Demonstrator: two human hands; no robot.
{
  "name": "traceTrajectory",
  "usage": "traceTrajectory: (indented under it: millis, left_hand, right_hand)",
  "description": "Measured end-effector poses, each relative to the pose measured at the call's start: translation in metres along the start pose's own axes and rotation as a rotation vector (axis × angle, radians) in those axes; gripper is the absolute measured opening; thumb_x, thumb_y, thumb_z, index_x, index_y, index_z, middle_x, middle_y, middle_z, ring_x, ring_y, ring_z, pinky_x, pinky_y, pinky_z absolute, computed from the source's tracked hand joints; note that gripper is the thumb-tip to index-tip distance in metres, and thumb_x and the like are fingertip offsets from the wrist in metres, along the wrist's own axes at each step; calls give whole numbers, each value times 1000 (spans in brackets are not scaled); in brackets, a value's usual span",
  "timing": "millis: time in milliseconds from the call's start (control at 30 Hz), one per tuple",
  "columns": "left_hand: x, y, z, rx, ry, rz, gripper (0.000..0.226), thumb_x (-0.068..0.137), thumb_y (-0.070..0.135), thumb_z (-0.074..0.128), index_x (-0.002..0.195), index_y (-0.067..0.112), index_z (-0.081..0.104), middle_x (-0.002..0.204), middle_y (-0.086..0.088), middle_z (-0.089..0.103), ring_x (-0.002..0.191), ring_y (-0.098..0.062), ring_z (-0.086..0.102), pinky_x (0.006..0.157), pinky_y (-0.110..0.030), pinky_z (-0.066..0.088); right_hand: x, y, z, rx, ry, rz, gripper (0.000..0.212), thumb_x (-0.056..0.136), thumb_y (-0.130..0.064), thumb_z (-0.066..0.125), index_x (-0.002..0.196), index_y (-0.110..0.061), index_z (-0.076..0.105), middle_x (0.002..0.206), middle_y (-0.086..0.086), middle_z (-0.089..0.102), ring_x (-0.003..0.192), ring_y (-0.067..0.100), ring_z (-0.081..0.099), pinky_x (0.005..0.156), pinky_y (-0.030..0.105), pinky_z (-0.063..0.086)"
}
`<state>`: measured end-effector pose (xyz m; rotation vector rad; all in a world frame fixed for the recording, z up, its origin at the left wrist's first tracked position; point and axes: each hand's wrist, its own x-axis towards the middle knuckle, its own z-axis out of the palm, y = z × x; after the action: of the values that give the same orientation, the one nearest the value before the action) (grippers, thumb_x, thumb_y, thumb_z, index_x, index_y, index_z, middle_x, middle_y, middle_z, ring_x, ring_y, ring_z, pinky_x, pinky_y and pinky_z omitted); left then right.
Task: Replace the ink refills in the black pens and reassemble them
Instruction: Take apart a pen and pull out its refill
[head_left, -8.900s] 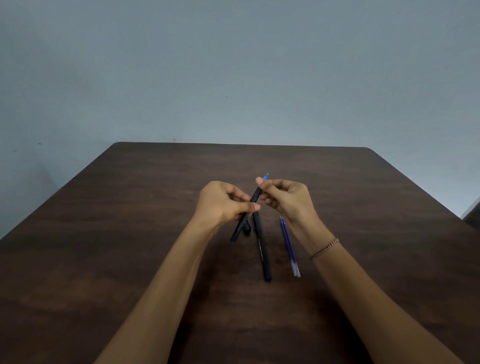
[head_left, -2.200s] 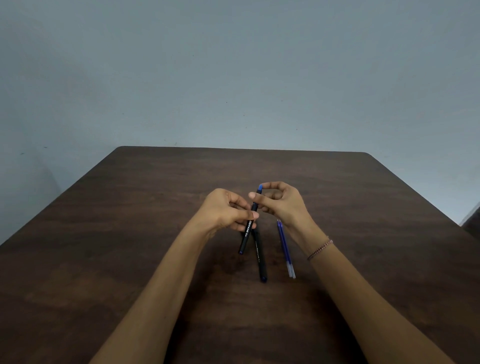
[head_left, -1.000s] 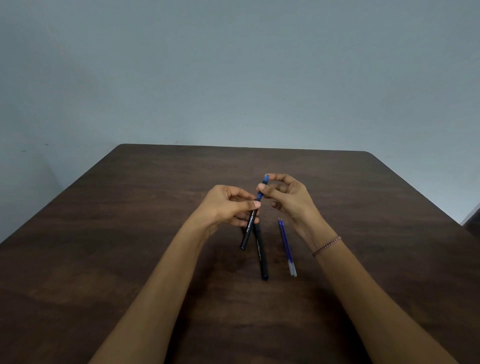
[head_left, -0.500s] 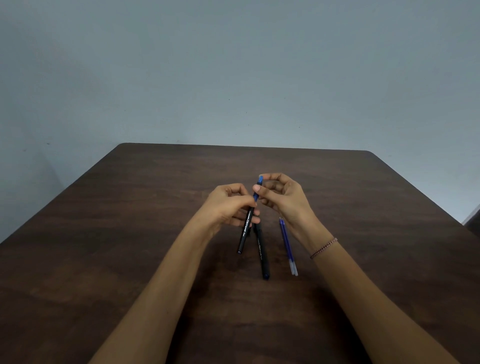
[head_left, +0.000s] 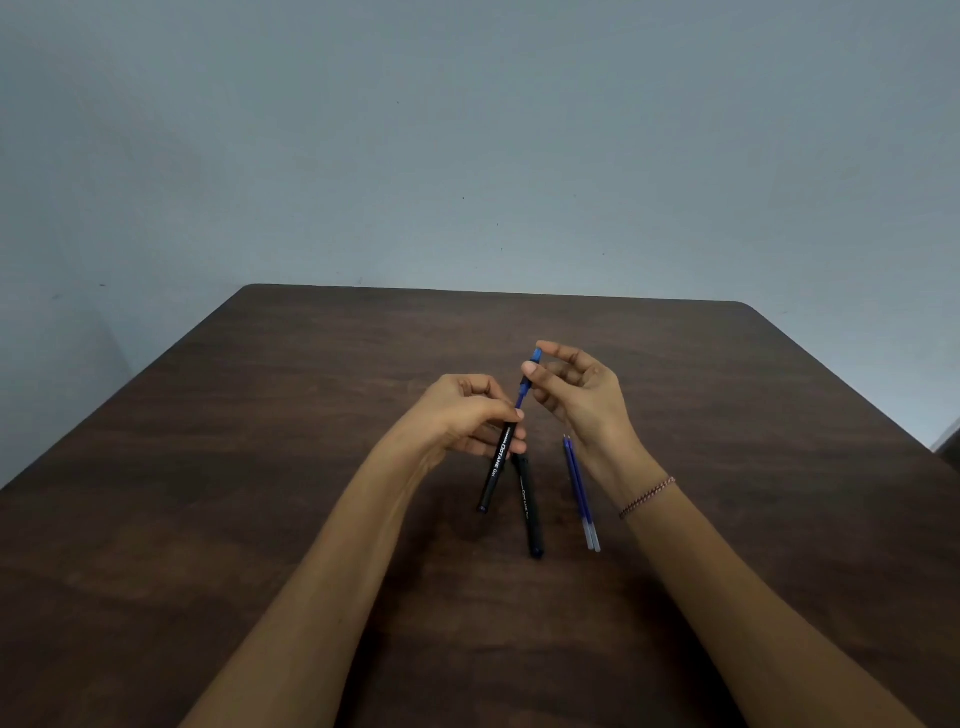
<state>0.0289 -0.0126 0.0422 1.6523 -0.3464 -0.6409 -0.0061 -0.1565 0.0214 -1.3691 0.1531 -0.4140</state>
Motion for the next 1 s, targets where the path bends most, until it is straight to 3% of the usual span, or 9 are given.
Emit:
traceTrajectory:
  millis: [133, 300, 533, 633, 767, 867, 1000]
  left_hand:
    - [0, 0, 1, -3, -2, -1, 10, 82, 1, 64, 78, 6, 57, 76, -18, 69, 61, -23, 71, 57, -28, 59]
    - [-1, 1, -1, 5, -13, -5, 10, 82, 1, 65, 78, 7, 58, 75, -16, 70, 61, -22, 71, 54, -26, 58]
    - [-1, 2, -8, -8, 25, 4, 16, 81, 1, 67, 72, 9, 57, 72, -15, 71, 61, -21, 71, 49, -24, 55]
    - [-1, 3, -15, -40, 93, 14, 16, 80, 1, 67, 72, 10, 57, 69, -13, 71, 59, -20, 71, 50, -24, 55]
    - [0, 3, -22, -81, 181, 22, 15, 80, 1, 67, 75, 9, 56, 62, -10, 71, 54, -18, 70, 46, -20, 52]
    - [0, 2, -27, -101, 228, 31, 14, 80, -1, 67, 76, 6, 56, 62, -12, 69, 50, -18, 68, 44, -20, 50]
    - [2, -1, -30, -67, 260, 11, 12, 80, 0, 68, 80, 3, 57, 71, -17, 69, 52, -20, 68, 46, -23, 53]
  right_hand:
    - [1, -1, -2, 65, 48, 6, 26, 80, -5, 69, 102, -15, 59, 81, 4, 68, 80, 17, 65, 80, 31, 52]
    - [1, -2, 0, 125, 117, -63, 25, 80, -4, 68, 99, -17, 58, 79, 3, 67, 75, 12, 65, 70, 20, 54]
    - [5, -4, -5, 148, 255, -149, 25, 81, -6, 68, 100, -18, 56, 81, 3, 66, 76, 10, 66, 68, 17, 53]
    - [4, -1, -5, 14, 200, -124, 27, 79, -8, 71, 100, -15, 57, 85, 8, 68, 73, 9, 67, 65, 17, 52]
    - [-1, 7, 2, -336, -1, -110, 29, 73, -12, 77, 96, -15, 60, 80, 7, 70, 71, 13, 68, 65, 21, 54]
    - [-5, 15, 10, -630, -101, -148, 30, 69, -20, 81, 93, -17, 63, 76, -2, 70, 68, 1, 65, 63, 10, 50]
    - [-5, 19, 15, -776, -106, -180, 27, 69, -27, 81, 89, -21, 63, 70, -8, 69, 65, -11, 60, 60, 3, 44]
